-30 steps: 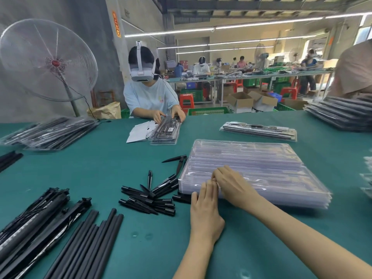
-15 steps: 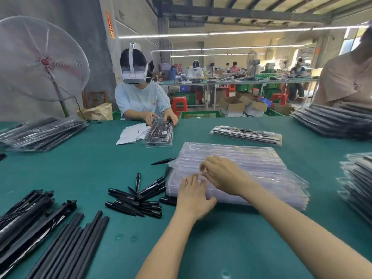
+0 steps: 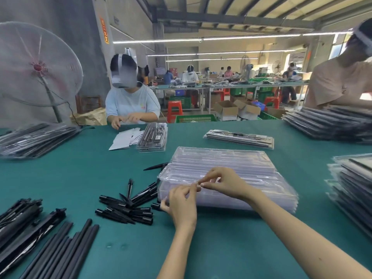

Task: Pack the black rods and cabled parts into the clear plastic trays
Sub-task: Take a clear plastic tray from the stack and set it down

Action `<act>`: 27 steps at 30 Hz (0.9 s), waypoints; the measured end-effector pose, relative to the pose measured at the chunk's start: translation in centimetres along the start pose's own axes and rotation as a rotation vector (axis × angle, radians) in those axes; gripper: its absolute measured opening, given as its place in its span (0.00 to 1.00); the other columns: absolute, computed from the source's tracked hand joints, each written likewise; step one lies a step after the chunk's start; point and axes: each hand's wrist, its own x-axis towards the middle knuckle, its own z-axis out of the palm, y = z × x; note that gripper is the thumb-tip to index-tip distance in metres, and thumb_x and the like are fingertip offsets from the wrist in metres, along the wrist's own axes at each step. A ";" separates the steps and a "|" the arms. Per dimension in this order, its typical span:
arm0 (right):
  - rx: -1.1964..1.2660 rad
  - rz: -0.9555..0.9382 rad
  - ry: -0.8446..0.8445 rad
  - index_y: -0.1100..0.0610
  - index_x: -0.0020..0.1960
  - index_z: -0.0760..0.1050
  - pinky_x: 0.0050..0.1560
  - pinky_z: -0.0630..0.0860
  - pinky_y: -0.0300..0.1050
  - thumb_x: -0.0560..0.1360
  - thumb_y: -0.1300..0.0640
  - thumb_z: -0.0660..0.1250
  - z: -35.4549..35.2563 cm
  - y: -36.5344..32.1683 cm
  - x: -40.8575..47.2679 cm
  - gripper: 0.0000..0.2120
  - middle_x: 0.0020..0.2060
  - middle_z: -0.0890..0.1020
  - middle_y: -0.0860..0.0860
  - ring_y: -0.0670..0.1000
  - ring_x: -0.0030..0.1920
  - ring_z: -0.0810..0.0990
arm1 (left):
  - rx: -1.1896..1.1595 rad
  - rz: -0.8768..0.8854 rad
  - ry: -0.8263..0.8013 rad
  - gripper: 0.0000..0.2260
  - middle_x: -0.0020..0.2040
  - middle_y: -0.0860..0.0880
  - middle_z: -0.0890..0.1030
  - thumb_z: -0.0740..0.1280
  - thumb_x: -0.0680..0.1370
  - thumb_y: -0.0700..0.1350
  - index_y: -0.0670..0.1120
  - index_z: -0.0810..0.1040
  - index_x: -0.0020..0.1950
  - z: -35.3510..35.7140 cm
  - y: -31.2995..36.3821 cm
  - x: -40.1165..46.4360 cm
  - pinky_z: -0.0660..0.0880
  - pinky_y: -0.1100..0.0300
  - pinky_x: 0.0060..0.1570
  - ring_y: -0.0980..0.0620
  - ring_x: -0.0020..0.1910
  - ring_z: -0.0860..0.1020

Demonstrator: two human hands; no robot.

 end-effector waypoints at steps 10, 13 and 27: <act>0.091 0.280 -0.369 0.65 0.50 0.83 0.34 0.70 0.36 0.73 0.59 0.72 -2.0 -0.7 3.5 0.09 0.34 0.78 0.55 0.44 0.28 0.72 | -0.152 -0.058 0.067 0.09 0.43 0.59 0.72 0.67 0.76 0.52 0.50 0.77 0.38 2.0 -1.4 -1.1 0.53 0.55 0.55 0.61 0.54 0.68; 0.171 0.336 -0.422 0.66 0.50 0.82 0.35 0.71 0.36 0.73 0.60 0.72 -2.3 -0.5 4.0 0.10 0.34 0.79 0.53 0.45 0.29 0.73 | -0.125 -0.032 0.064 0.10 0.41 0.58 0.73 0.67 0.76 0.52 0.51 0.75 0.36 2.1 -1.5 -0.8 0.53 0.56 0.50 0.66 0.52 0.65; 0.219 0.354 -0.456 0.60 0.48 0.83 0.39 0.78 0.37 0.75 0.60 0.70 -1.9 0.4 4.5 0.05 0.35 0.81 0.52 0.46 0.32 0.77 | -0.068 -0.019 0.045 0.11 0.41 0.62 0.72 0.67 0.76 0.53 0.58 0.70 0.35 2.2 -2.0 -0.9 0.49 0.58 0.44 0.65 0.56 0.62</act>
